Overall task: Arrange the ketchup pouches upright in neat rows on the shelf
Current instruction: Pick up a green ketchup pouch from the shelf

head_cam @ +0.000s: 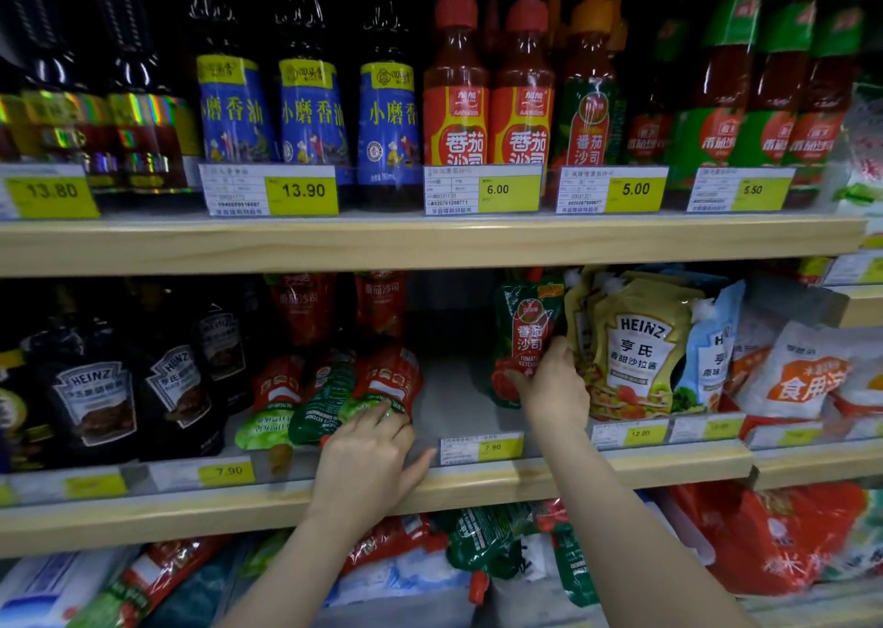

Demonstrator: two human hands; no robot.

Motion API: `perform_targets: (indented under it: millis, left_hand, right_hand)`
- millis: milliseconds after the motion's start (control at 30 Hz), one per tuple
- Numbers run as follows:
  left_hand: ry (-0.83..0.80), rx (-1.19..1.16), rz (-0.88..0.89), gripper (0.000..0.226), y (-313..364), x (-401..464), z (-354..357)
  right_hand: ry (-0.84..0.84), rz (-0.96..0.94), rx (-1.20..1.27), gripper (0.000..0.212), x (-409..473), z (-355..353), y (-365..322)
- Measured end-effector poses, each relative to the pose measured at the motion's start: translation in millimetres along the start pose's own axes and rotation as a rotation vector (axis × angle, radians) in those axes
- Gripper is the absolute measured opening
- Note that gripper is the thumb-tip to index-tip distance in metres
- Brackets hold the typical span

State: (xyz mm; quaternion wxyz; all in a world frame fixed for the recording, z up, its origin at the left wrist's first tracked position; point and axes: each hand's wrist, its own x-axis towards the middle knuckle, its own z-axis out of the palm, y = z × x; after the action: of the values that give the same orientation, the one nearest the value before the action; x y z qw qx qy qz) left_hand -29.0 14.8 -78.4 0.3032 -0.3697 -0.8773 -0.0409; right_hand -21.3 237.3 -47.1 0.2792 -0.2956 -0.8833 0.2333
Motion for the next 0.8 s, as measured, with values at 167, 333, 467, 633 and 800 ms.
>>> perform_targets:
  millis: [167, 333, 467, 633, 800]
  left_hand:
    - [0.041, -0.091, 0.019, 0.029, -2, -2, -9]
    - [0.124, -0.155, -0.033, 0.044, -41, -25, -24]
    - [0.009, -0.126, -0.141, 0.067, -89, -58, -32]
    - [-0.036, -0.194, -0.099, 0.065, -100, -77, -23]
    - [0.004, -0.273, -0.133, 0.064, -102, -82, -17]
  right_hand:
    - [-0.016, 0.01, 0.123, 0.079, -11, -9, 4]
    - [-0.02, -0.253, 0.157, 0.069, -45, -4, 8]
    - [-0.222, -0.543, 0.252, 0.062, -79, 5, -18]
    - [-0.402, -0.918, 0.145, 0.067, -112, 25, -73]
    - [-0.134, -0.983, 0.017, 0.038, -128, 46, -107]
